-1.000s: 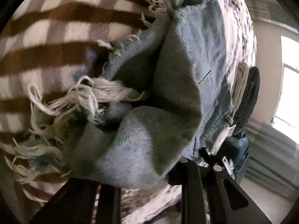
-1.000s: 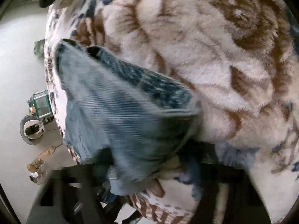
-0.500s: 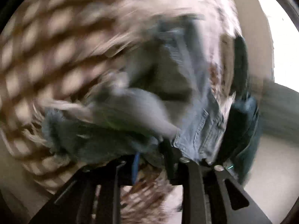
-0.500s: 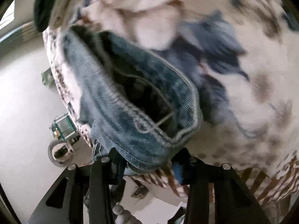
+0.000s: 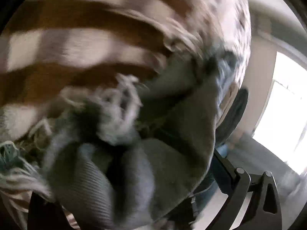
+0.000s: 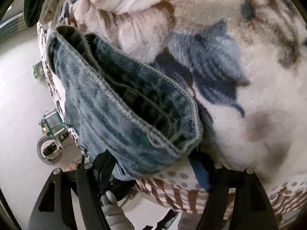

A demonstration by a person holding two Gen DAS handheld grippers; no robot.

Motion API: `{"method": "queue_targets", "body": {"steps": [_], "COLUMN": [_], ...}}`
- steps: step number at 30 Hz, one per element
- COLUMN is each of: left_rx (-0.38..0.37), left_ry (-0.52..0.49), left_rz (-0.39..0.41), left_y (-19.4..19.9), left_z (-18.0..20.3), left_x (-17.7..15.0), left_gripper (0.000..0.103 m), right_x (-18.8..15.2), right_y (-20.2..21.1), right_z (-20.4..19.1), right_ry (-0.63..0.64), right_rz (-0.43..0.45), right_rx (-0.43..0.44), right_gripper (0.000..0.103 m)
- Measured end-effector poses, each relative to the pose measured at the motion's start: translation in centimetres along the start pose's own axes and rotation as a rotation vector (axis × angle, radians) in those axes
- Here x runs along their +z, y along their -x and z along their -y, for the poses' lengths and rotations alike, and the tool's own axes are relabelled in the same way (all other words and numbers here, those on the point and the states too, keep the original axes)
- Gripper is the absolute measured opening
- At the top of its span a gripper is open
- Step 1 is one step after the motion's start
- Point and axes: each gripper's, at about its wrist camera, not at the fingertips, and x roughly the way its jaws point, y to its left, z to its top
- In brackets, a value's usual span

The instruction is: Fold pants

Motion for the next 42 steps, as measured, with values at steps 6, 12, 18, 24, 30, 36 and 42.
{"method": "queue_targets", "body": {"steps": [6,12,18,24,30,36,42], "left_rx": [0.063,0.109,0.153,0.107,0.181,0.254,0.486], "left_ry": [-0.103,-0.311,-0.404,-0.186,-0.151,-0.246,-0.686], "left_rz": [0.047,0.012,-0.008,-0.008,0.072,0.313,0.097], "left_y": [1.4,2.3,1.2,2.3,3.2,7.7,4.9], "left_z": [1.0,3.0,5.2,2.4,2.1,6.8,12.1], "left_x": [-1.1,-1.2,0.0,-2.1,-0.7,1.0,-0.5], "left_gripper": [0.04,0.019,0.02,0.103,0.103,0.102,0.102], "right_x": [-1.2,-2.5,-3.9,-4.3,-4.7,-3.4,-3.2], "right_y": [-0.5,0.9,1.1,-0.1,-0.2,0.5,0.3], "right_z": [0.3,-0.8,-2.8,-1.8,-1.7,0.0,-1.0], "right_ry": [0.001,0.054,0.109,0.033,0.063,0.048,0.085], "right_rz": [0.029,0.082,0.059,-0.007,-0.026,-0.012,-0.018], "right_rx": [0.027,0.028,0.013,0.004,-0.02,-0.035,-0.067], "right_gripper": [0.059,0.043,0.045,0.076,0.078,0.078,0.078]}}
